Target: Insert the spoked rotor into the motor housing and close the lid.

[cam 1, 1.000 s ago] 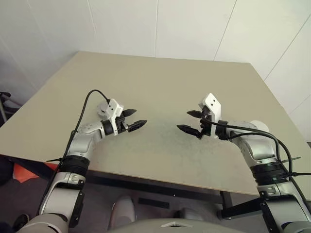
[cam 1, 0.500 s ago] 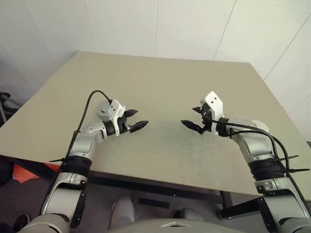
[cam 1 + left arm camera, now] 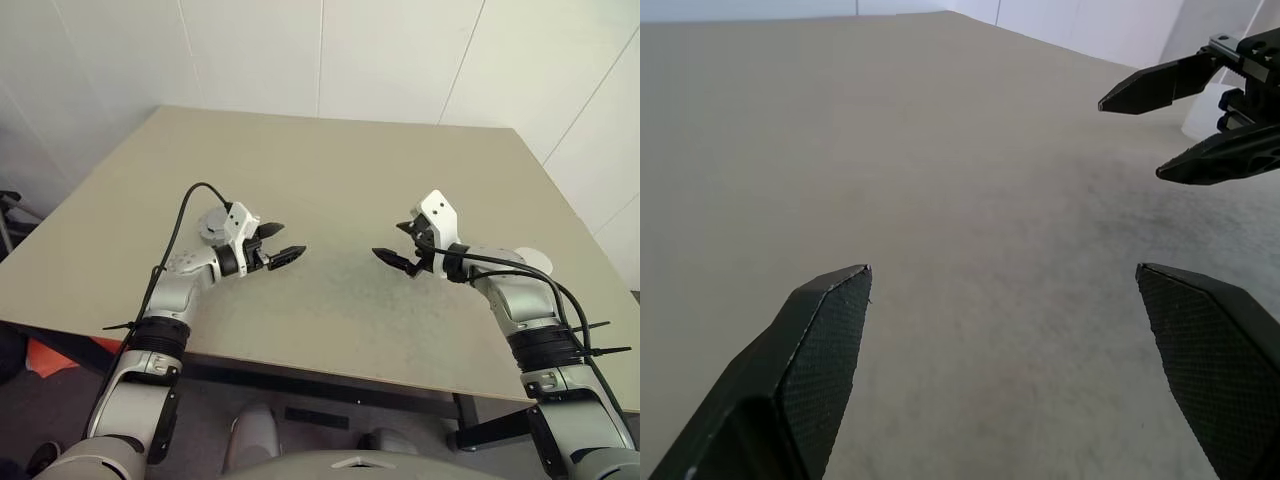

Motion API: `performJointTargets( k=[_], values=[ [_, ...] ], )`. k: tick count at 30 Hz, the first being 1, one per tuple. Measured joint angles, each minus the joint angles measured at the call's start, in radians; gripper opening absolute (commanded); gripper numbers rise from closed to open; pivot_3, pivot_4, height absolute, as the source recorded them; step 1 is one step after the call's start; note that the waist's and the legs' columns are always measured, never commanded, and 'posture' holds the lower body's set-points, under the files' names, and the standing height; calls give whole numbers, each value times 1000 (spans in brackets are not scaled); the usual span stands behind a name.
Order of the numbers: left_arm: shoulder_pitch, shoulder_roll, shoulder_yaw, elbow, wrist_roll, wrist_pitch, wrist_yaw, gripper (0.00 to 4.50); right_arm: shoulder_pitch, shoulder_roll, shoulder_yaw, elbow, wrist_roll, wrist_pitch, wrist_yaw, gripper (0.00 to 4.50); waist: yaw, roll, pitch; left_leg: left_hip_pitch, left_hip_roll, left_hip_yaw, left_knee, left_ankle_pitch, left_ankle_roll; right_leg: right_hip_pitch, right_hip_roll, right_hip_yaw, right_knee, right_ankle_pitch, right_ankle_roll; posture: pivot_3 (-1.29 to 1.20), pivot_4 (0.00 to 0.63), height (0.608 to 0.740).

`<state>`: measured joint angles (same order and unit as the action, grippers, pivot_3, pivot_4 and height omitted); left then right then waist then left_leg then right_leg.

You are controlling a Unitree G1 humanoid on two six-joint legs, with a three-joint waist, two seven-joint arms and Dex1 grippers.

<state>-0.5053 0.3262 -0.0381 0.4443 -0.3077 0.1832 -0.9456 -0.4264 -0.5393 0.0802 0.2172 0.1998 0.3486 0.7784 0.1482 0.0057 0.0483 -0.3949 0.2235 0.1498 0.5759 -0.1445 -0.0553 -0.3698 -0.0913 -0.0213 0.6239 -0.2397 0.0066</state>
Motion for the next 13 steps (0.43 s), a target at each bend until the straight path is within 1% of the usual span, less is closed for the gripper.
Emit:
performJointTargets(
  k=[13],
  values=[
    [0,-1,0,5,2,-4,3,4483,-3,6,0,3,-3,-4,-1,4500,0,0,0,0,0,0,0,0,0,0,0,0,0,0,0,0,0,740]
  ],
)
